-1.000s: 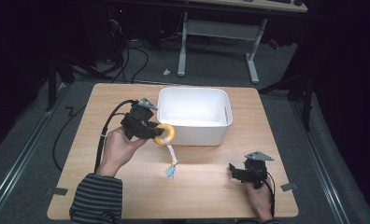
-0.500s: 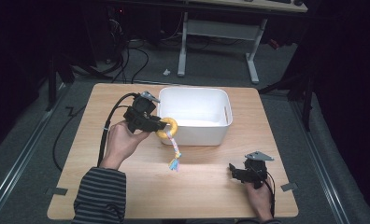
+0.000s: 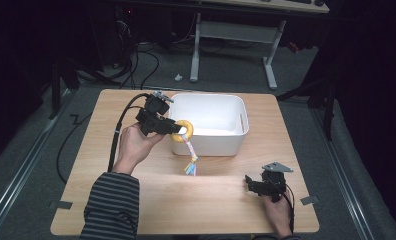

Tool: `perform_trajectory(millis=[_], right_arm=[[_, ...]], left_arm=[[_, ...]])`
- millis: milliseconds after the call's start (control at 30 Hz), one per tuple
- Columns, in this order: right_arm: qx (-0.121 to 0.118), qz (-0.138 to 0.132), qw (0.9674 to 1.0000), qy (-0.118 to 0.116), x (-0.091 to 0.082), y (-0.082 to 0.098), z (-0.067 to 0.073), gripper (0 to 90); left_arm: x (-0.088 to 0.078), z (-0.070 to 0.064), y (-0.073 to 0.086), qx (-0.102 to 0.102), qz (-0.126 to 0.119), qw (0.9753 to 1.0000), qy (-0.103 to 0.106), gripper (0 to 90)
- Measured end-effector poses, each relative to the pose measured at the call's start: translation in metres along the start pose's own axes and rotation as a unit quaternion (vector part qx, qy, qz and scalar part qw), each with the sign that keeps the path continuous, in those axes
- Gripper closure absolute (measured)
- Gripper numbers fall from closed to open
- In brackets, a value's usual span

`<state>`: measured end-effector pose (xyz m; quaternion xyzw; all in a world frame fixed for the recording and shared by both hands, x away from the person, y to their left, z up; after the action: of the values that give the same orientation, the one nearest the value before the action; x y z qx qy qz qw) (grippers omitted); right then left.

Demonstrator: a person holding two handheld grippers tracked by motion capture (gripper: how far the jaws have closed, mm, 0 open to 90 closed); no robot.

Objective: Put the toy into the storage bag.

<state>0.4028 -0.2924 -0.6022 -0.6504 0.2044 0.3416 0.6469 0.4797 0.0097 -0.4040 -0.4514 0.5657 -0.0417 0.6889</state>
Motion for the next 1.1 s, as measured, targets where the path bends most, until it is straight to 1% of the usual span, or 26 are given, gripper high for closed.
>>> perform_trajectory(millis=[33,133,167,433,500,867,1100], right_arm=[[0.0,0.0,1.0,0.0,0.0,0.0,0.0,16.2],[0.0,0.0,1.0,0.0,0.0,0.0,0.0,16.2],[0.0,0.0,1.0,0.0,0.0,0.0,0.0,16.2],[-0.001,0.0,1.0,0.0,0.0,0.0,0.0,16.2],[0.0,0.0,1.0,0.0,0.0,0.0,0.0,16.2],[-0.002,-0.001,1.0,0.0,0.0,0.0,0.0,16.2],[-0.002,0.0,1.0,0.0,0.0,0.0,0.0,16.2]], left_arm=[[0.001,0.001,0.0,-0.001,0.001,1.0,-0.002,67.1],[0.002,0.001,-0.002,-0.007,-0.003,0.9999,0.01,67.1],[0.003,0.003,-0.004,-0.01,-0.004,0.9999,0.004,67.1],[0.004,0.003,-0.013,-0.008,-0.003,1.0,0.002,67.1],[0.005,0.004,-0.016,-0.01,-0.006,0.9999,0.005,67.1],[0.013,0.002,-0.032,-0.009,-0.002,1.0,0.0,67.1],[0.016,0.002,-0.037,-0.006,0.004,1.0,-0.004,67.1]])
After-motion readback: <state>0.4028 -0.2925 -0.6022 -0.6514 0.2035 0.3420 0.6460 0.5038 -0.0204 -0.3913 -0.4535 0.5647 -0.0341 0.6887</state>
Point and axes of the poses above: each handheld gripper's, and its own axes: x roughly forward along the jaws, y roughly out of its underside, z roughly to its left, the point moved 10 cm from there along x, roughly forward along the jaws, and after that the axes turned 7 degrees about x, right-handed, at the moved point
